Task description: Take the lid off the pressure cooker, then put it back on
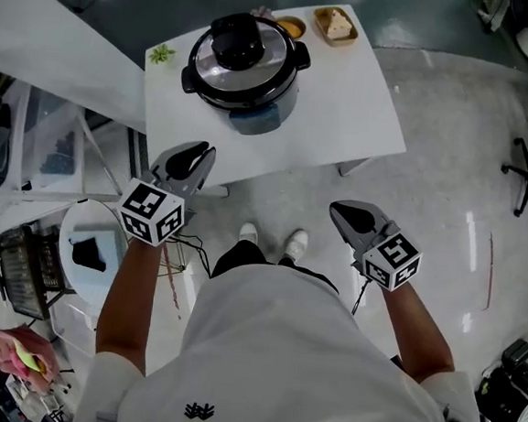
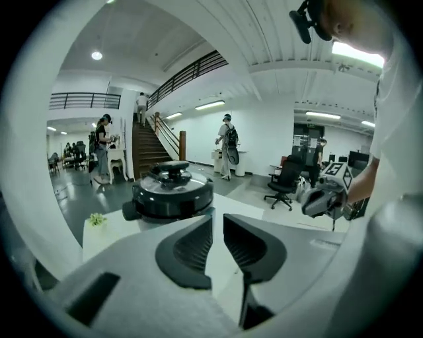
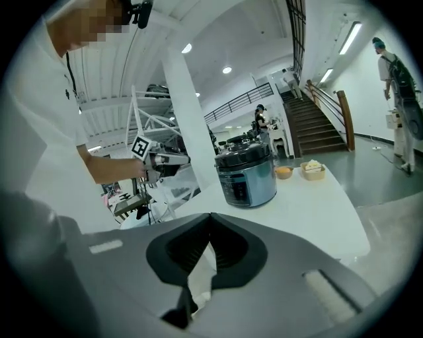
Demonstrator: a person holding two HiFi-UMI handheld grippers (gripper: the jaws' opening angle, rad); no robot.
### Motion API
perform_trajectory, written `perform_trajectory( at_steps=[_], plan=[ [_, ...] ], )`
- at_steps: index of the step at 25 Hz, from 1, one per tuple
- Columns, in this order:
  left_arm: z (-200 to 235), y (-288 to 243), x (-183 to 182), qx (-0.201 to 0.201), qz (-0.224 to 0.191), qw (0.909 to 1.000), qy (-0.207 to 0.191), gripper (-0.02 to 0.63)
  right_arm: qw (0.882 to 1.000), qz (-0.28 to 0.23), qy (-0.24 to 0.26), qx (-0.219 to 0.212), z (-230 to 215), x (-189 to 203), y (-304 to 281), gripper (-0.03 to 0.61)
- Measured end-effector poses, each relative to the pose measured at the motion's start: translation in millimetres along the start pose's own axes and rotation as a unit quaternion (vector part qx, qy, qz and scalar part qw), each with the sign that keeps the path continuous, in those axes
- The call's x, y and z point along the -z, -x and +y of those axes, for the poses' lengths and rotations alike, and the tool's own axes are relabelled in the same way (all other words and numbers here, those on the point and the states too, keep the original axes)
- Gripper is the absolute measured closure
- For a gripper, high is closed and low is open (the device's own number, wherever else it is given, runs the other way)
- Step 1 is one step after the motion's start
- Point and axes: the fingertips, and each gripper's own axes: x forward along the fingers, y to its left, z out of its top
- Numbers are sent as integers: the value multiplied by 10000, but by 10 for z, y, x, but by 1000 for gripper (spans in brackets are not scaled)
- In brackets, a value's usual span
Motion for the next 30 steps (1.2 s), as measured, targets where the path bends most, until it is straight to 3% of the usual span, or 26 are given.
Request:
perform_trajectory(
  at_steps=[4,9,12,24,30],
  plan=[
    [-538,211,318,295,50,9991,285,606,9996,-72,191,-213,212,-100,-138,565],
    [-1066,481,588,678,172,9968,383,607,9985,-41,363,-397,587,-140,-240,565],
    [-1232,694,686,763,189,9962,382,607,9976,18,477,-502,861,-135,-284,565],
    [-1703,1598,1014,1039,-107,9890,1049,607,9955,45,622,-707,1843,45,-276,565],
    [-1838,1717,1097,996,-101,9907,925,607,9946,159,658,-782,2064,178,-172,565]
  ],
)
